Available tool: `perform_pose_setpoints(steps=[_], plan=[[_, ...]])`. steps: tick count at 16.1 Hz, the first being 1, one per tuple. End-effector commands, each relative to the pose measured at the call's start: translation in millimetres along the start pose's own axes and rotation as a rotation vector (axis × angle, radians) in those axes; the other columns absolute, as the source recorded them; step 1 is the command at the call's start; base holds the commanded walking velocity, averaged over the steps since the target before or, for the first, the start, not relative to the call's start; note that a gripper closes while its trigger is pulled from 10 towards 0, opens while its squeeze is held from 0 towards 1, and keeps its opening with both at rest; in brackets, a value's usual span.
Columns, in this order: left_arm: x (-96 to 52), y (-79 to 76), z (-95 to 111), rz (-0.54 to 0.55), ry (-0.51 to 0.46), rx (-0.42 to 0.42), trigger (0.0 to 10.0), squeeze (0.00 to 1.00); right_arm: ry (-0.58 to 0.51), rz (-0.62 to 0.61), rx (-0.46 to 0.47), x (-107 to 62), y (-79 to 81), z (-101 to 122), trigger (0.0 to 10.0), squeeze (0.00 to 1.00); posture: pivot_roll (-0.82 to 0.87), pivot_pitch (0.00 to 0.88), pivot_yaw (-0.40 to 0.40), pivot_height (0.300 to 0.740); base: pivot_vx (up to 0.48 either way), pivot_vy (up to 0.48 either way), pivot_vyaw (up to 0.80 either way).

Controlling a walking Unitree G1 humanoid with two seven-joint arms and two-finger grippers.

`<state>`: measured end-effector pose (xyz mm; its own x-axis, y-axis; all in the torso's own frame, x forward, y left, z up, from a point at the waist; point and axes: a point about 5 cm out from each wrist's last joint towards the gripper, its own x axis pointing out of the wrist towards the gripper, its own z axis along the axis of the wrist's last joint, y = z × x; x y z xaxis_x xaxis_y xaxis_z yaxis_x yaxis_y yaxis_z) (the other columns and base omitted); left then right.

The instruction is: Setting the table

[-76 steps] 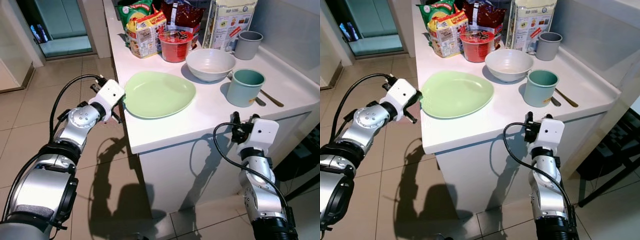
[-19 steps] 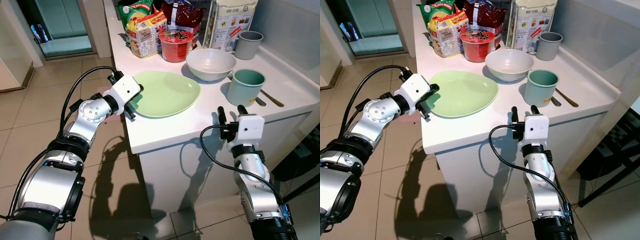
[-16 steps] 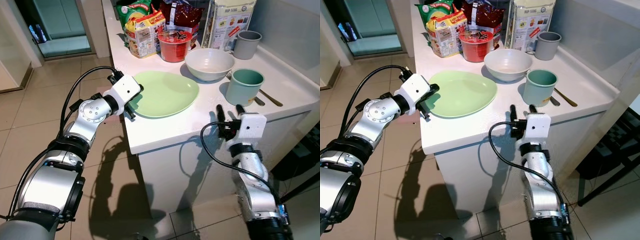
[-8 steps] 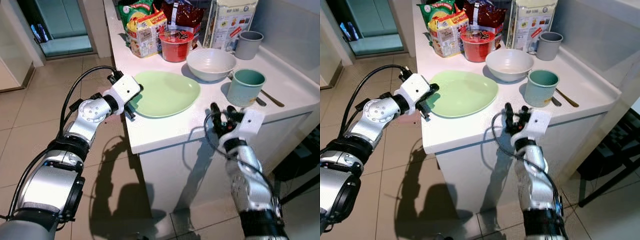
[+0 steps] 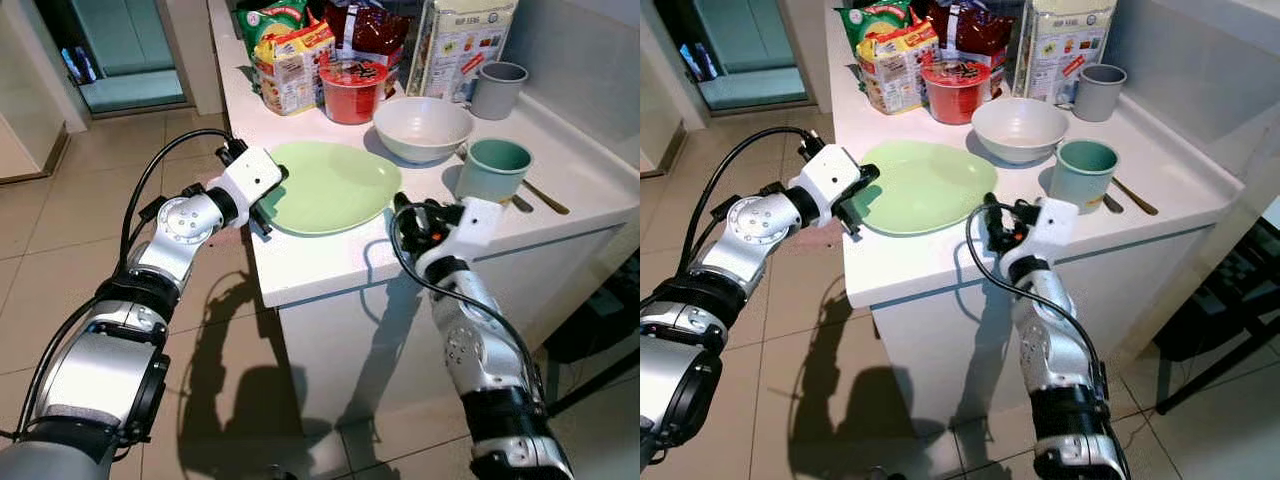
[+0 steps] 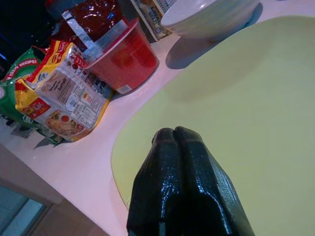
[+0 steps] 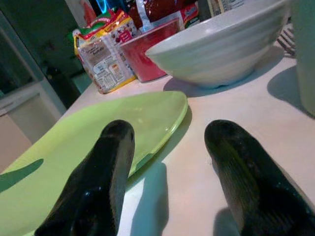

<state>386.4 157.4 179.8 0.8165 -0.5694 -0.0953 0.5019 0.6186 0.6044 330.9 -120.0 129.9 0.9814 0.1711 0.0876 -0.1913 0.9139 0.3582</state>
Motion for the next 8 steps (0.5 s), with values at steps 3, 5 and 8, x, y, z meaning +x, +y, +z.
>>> perform_pose_setpoints(steps=[3, 5, 8], plan=[[0.1, 1.6, 4.1, 0.016, -0.021, 0.001, 10.0, 0.00, 0.028, 0.031, 0.057, 13.4, 10.9, -2.6, 10.0, 0.00, 0.04, 0.000, 0.033, 0.740, 0.000, 0.000, 0.00], [0.4, 2.0, 6.5, 0.016, -0.032, 0.004, 10.0, 0.00, 0.049, 0.044, 0.102, 20.5, 16.9, -5.4, 10.0, 0.00, 0.04, 0.000, 0.032, 0.740, 0.000, 0.000, 0.00], [-1.7, 4.5, 6.4, 0.022, -0.033, 0.008, 10.0, 0.00, 0.082, 0.019, 0.175, 26.0, 15.4, -9.3, 10.0, 0.00, 0.06, 0.000, 0.027, 0.740, 0.000, 0.000, 0.00]])
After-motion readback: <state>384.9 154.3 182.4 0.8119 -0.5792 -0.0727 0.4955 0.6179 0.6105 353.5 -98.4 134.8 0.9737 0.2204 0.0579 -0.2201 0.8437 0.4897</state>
